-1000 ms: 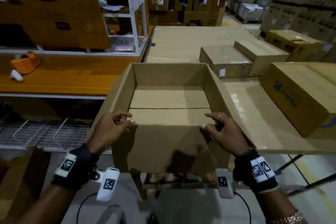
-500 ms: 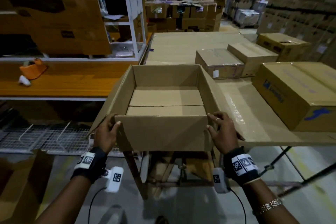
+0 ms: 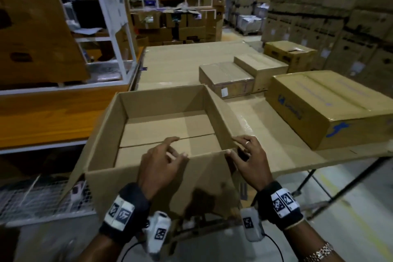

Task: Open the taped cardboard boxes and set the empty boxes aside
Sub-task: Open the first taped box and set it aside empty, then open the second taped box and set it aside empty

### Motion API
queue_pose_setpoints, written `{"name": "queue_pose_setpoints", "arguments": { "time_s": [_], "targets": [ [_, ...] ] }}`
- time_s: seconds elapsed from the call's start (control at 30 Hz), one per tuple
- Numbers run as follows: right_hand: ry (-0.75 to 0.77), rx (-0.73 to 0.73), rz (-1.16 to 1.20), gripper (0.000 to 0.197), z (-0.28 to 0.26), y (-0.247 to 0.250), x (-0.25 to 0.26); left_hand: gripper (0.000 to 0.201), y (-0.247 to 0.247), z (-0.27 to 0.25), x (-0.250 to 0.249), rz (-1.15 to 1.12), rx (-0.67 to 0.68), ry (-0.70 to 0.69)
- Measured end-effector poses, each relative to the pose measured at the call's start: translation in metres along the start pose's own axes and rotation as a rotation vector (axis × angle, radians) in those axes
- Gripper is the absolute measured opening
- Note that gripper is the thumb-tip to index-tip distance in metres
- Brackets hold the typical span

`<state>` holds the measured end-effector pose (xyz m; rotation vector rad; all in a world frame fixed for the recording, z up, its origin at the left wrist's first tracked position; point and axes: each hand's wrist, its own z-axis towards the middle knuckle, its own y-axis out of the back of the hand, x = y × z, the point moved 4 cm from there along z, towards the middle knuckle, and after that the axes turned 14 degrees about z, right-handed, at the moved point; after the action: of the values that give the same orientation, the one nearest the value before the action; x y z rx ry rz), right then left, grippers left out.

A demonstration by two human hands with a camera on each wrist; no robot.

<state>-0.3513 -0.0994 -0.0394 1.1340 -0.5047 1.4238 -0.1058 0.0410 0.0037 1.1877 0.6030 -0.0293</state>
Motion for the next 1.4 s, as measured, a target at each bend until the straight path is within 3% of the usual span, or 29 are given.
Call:
{"name": "queue_pose_setpoints", "arguments": {
  "time_s": [0.23,0.37,0.63,0.83,0.97,1.07,1.17,1.27,1.4],
  "targets": [
    [-0.18,-0.128,-0.031,0.044,0.012,0.059,-0.028,0.047,-0.068,0.068,-0.119,-0.167,0.139,-0.322],
    [-0.334,-0.207,-0.104,0.046,-0.001,0.109,-0.049,0.05,-0.124,0.077,-0.177,-0.103,0.244,-0.426],
    [-0.477,-0.394,-0.125,0.047,-0.014,0.222,-0.102,0.06,-0.217,0.091,-0.278,-0.094,0.358,-0.533],
    [-0.454,-0.437,-0.111,0.051,0.005,0.306,-0.141,0.068,-0.265,0.116,-0.355,-0.053,0.365,-0.519],
    [-0.442,-0.487,-0.124,0.055,0.03,0.365,-0.172,0.062,-0.295,0.142,-0.404,-0.027,0.333,-0.474],
    [-0.428,-0.471,-0.156,0.059,0.054,0.398,-0.19,0.074,-0.316,0.161,-0.434,-0.019,0.342,-0.415],
    [-0.419,-0.463,-0.173,0.06,0.078,0.427,-0.207,0.079,-0.34,0.174,-0.447,0.039,0.381,-0.365],
    [-0.41,-0.469,-0.21,0.059,0.105,0.455,-0.222,0.064,-0.353,0.188,-0.448,0.081,0.363,-0.343],
    [-0.388,-0.457,-0.314,0.056,0.138,0.483,-0.244,0.058,-0.36,0.203,-0.432,0.049,0.313,-0.357]
  ]
}}
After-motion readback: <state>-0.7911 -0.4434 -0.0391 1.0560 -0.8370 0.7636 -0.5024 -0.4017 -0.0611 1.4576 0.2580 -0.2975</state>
